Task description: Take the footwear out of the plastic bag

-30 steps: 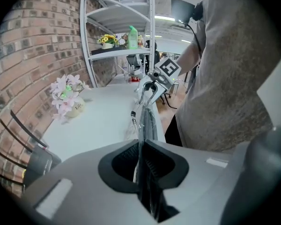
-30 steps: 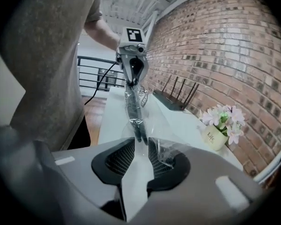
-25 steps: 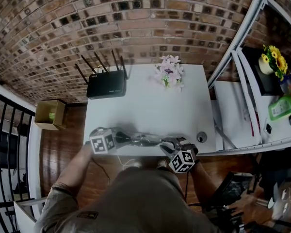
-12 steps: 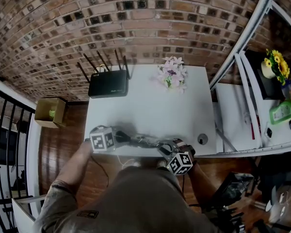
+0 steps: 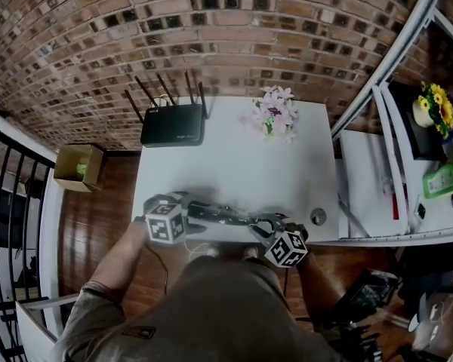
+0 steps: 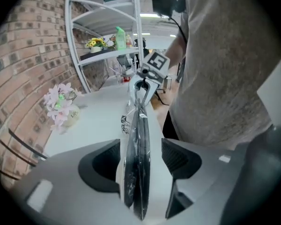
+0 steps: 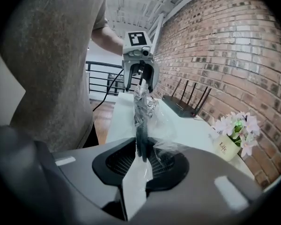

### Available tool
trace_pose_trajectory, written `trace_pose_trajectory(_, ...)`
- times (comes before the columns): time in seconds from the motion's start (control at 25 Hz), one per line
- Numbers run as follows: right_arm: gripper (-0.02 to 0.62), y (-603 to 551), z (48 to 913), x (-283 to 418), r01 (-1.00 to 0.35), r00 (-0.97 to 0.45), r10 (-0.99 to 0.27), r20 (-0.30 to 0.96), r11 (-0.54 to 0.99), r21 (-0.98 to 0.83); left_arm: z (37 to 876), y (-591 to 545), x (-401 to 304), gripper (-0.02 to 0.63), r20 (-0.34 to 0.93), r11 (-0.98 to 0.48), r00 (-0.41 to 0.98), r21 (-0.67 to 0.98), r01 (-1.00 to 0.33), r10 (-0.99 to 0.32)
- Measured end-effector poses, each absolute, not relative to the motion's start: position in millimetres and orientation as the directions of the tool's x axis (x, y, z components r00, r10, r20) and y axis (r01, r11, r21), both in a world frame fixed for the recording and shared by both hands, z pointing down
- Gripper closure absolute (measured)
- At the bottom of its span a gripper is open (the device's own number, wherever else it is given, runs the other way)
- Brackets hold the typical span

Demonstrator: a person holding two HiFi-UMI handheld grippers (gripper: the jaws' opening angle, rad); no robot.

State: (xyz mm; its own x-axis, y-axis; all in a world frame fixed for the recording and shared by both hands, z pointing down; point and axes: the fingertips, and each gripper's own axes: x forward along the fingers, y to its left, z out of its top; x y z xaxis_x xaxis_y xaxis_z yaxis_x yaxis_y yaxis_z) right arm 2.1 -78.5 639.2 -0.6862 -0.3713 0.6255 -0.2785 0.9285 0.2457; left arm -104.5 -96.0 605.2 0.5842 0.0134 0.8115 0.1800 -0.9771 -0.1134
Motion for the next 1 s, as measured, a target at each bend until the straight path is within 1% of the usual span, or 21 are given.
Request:
trace_pose_trajectory(0.08, 0.503, -79.1, 635.4, 0.2, -0.275, -0.695, -0.364, 0.621, 0.931, 0.238, 616.2, -96.8, -104.2, 0.335, 0.839, -0.963, 0.543, -0.171, 0.210, -0.031)
trace_pose_trajectory(0.24, 0.503, -78.6, 630.4, 2.0, -0.275, -0.704, -0.356, 0.614, 0.934, 0.227, 626.2, -103.2, -111.9, 0.429, 0.858, -0.950, 0.505, -0.228, 0.213, -0.093)
trace_pose_trajectory(0.44, 0.503, -77.8, 629.3, 14.4, -0.300, -0.708, -0.358, 0.609, 0.933, 0.200, 636.1, -114.0, -131.3, 0.458, 0.873, -0.951, 0.466, -0.252, 0.178, -0.144)
trace_pose_trajectory(0.56, 0.502, -77.3, 629.3, 19.2, -0.313, -0.707, -0.363, 0.608, 0.930, 0.191, 633.6, -115.0, -131.8, 0.486, 0.867, -0.952, 0.474, -0.259, 0.165, -0.154)
trace_pose_trajectory(0.72, 0.489, -78.1, 632.5, 20.0, -0.319, -0.694, -0.369, 0.617, 0.927, 0.196, 634.9, -113.3, -130.7, 0.498, 0.870, -0.954, 0.471, -0.249, 0.165, -0.146)
trace_pose_trajectory(0.88, 0.446, -78.3, 632.2, 11.1, -0.308, -0.691, -0.369, 0.622, 0.928, 0.209, 633.6, -112.1, -126.1, 0.500, 0.864, -0.951, 0.485, -0.253, 0.178, -0.139)
trace_pose_trajectory(1.0, 0.454, -79.8, 636.7, 6.0, -0.285, -0.664, -0.372, 0.649, 0.928, 0.241, 634.8, -110.1, -124.3, 0.502, 0.868, -0.951, 0.479, -0.245, 0.187, -0.130)
